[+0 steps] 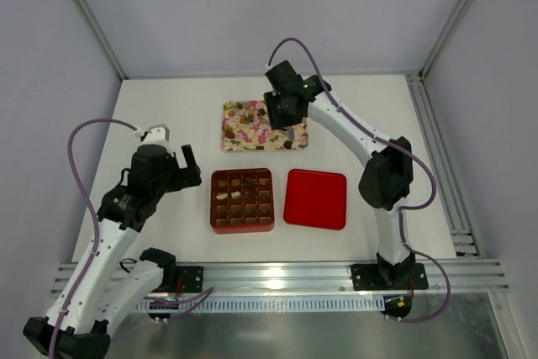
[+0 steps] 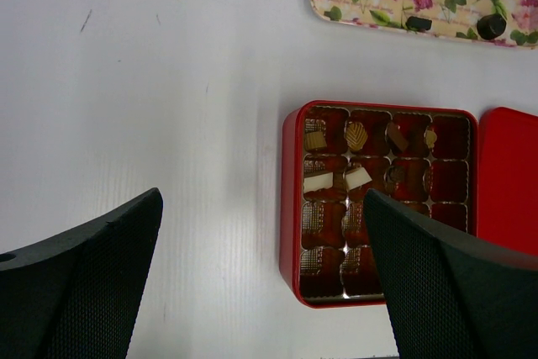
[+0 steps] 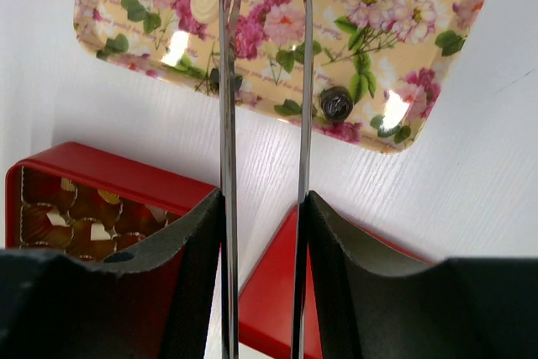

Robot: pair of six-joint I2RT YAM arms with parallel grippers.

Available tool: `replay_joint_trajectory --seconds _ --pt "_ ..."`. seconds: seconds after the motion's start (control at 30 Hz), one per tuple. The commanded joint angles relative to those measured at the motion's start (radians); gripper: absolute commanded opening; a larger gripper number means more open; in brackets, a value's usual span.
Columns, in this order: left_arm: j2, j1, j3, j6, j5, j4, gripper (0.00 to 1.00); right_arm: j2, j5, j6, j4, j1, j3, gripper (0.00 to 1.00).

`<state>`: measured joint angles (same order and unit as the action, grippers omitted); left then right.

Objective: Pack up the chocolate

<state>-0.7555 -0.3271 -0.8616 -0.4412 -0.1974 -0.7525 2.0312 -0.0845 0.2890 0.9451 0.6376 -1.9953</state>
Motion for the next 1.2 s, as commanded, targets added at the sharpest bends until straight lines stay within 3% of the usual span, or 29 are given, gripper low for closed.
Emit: replay_joint_trajectory --seconds 0.0,0.27,1.17 --pt "-0.002 0.003 -0.004 -0.002 0.004 0.028 1.00 0.050 -0.095 -0.014 0.032 -0.003 -0.134 0.45" --pt "-0.004 0.003 -0.004 -0.004 -0.002 0.025 1.00 0.164 -0.072 -0.007 0.031 -0.056 -0.241 0.45" --pt "-0.019 0.003 -0.004 -0.004 -0.010 0.024 1.00 0.172 -0.018 0.006 -0.075 -0.081 -0.189 0.44"
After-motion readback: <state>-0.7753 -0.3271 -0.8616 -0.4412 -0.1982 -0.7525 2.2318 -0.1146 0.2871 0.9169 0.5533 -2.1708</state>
